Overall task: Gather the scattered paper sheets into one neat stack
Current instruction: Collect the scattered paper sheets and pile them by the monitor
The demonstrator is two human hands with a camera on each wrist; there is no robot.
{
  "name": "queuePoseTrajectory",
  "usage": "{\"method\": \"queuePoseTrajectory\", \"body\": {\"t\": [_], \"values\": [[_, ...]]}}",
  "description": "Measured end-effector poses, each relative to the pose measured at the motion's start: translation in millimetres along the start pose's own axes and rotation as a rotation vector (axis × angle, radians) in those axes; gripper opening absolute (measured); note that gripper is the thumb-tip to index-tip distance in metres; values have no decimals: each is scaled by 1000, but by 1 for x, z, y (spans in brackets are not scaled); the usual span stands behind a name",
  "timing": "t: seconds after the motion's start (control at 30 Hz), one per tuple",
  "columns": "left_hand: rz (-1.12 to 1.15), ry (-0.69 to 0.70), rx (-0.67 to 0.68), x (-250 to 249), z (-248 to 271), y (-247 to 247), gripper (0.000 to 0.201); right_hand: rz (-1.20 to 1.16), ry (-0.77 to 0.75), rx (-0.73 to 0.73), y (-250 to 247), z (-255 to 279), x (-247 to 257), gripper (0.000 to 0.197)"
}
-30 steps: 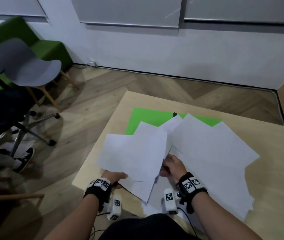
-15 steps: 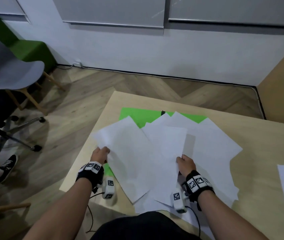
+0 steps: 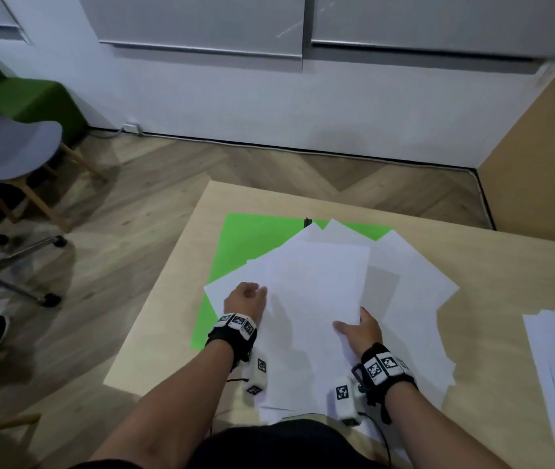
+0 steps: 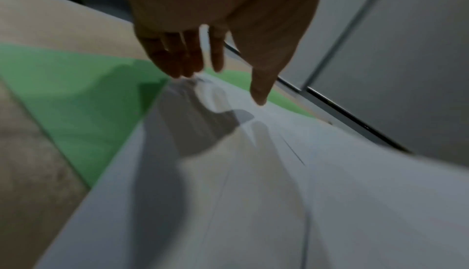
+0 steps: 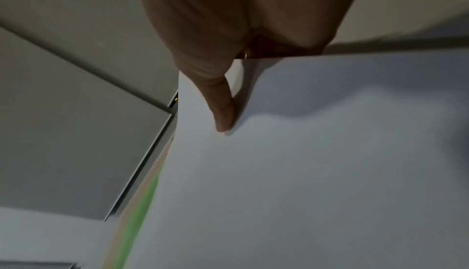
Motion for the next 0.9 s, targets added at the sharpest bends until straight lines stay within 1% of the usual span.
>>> {"method": "queuePoseTrajectory", "body": {"t": [0.03, 0.07, 0.1, 0.13, 0.2, 0.33, 0.4, 0.47, 0.53, 0.6, 0.7, 0.77, 0.9], "values": [[-70, -10, -126, 4, -4, -14, 43, -41, 15, -18, -7, -1, -6, 28], [-147, -49, -218, 10, -8, -27, 55, -80, 37, -33, -14, -1, -13, 25], [-203, -116, -267, 18, -13, -35, 68, -101, 55, -44, -21, -2, -21, 24], [-232, -180, -276, 26, -17, -39, 79, -115, 73, -60, -27, -3, -29, 24], [-233, -253, -251, 32, -21, -41, 90, -103, 93, -89, -36, -3, -39, 25], [-93, -327, -180, 33, -28, -32, 92, -54, 90, -91, -39, -5, -45, 32], [-31, -323, -131, 32, -29, -22, 97, -45, 80, -84, -38, -6, -44, 33], [-106, -255, -133, 28, -27, -14, 100, -31, 73, -72, -38, -6, -40, 29], [-304, -165, -188, 20, -22, -9, 94, -29, 64, -51, -38, -6, -39, 23], [-411, -111, -209, 12, -18, -4, 93, -33, 65, -29, -37, -5, -41, 21], [-418, -102, -143, 2, -11, 5, 98, -53, 61, -17, -37, -6, -44, 23], [-413, -96, -85, -2, -6, 15, 100, -68, 60, -20, -37, -4, -42, 20], [-324, -126, -20, -4, 1, 24, 95, -90, 59, -16, -36, -4, -41, 17]]}}
Point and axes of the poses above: each hand's wrist, its own z-axis away from the middle knuckle, its own y-axis out of the palm, x = y × z, the point moved 8 cm from there along -z, towards the middle knuckle, and after that the axes turned 12 degrees about -y, right-handed, at the moved point
